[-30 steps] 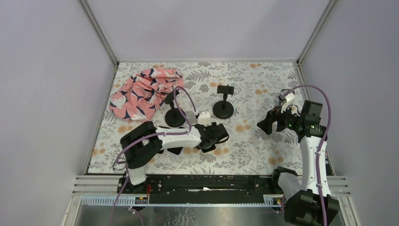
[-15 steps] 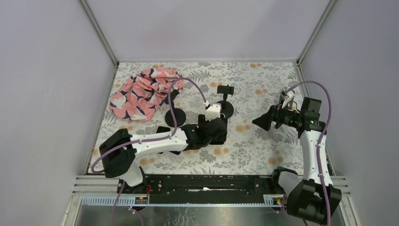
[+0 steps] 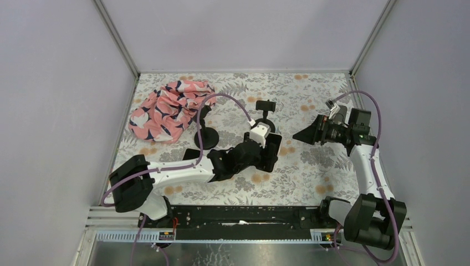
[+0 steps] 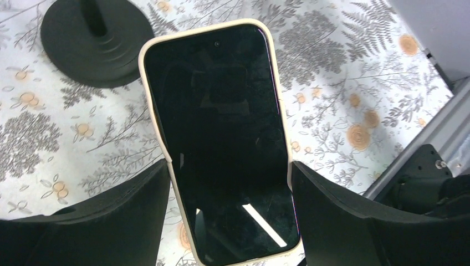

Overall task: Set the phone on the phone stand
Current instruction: Pick up the phone at the center of the board.

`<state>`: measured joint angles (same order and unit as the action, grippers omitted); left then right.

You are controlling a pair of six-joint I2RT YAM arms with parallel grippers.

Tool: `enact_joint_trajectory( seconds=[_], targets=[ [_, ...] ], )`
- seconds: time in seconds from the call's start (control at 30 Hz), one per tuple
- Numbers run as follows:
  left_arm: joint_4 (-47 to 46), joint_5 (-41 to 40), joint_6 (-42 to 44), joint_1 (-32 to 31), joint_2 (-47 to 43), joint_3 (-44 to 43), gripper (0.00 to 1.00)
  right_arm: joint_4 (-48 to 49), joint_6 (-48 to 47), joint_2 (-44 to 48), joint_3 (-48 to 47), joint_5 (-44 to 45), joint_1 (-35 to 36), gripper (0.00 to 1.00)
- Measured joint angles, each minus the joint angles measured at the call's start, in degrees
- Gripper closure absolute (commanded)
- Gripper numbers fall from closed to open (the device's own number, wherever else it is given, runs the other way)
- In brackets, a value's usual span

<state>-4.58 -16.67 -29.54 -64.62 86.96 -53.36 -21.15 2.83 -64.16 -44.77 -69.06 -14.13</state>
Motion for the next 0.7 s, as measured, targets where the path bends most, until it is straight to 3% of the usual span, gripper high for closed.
enact_joint_trajectory(
  seconds=[0.43,0.7],
  targets=[
    [-5.2,2.5,3.0,-2.5,2.2,-3.0,0.78,4.7,5.5,-4.9,1.6,2.3,7.3,0.09],
    [-5.7,2.2,4.2,-4.0,4.4,-5.1,0.78,5.7,7.1,-6.3,1.6,2.4,9.3,0.27]
  ],
)
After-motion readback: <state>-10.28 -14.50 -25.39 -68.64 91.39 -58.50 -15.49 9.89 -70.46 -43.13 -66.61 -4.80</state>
